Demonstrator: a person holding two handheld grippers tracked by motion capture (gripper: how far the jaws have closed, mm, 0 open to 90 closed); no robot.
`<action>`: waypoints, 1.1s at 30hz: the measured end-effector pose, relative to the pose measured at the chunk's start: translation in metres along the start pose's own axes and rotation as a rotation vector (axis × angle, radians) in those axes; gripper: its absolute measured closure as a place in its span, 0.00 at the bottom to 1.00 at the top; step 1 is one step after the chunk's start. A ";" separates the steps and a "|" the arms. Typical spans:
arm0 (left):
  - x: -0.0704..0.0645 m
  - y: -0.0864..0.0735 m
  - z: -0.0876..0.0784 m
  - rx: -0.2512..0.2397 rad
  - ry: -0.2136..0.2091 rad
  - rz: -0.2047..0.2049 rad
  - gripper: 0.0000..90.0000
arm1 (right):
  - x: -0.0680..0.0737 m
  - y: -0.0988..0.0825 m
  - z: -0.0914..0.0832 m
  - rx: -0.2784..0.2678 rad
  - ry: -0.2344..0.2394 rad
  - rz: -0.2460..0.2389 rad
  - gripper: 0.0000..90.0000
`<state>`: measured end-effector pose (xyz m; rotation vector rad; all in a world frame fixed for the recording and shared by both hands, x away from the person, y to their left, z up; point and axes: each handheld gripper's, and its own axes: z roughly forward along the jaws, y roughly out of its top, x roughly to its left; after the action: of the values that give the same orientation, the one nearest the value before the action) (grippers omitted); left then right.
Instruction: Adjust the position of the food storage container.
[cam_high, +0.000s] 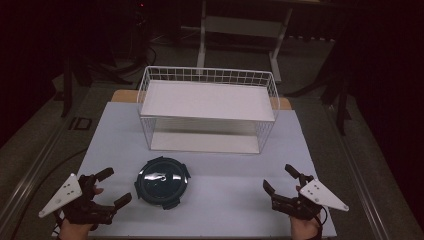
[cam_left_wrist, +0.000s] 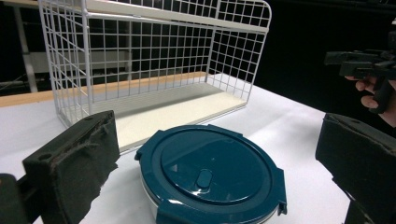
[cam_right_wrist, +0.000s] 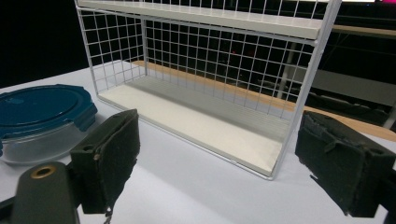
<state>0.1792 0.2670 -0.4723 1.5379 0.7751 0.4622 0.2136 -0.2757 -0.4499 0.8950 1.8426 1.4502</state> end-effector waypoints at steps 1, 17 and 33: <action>0.000 0.000 0.000 0.000 0.000 0.000 0.00 | 0.000 0.000 0.000 0.000 0.000 0.000 0.15; 0.003 0.019 -0.013 0.023 -0.116 0.017 0.00 | 0.006 0.005 0.000 -0.006 0.025 -0.014 0.15; 0.027 -0.003 -0.006 0.337 -0.093 0.026 0.62 | 0.007 0.003 0.002 0.006 0.038 -0.005 0.15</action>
<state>0.1932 0.2902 -0.4787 1.8705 0.7888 0.2852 0.2117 -0.2678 -0.4475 0.8711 1.8760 1.4691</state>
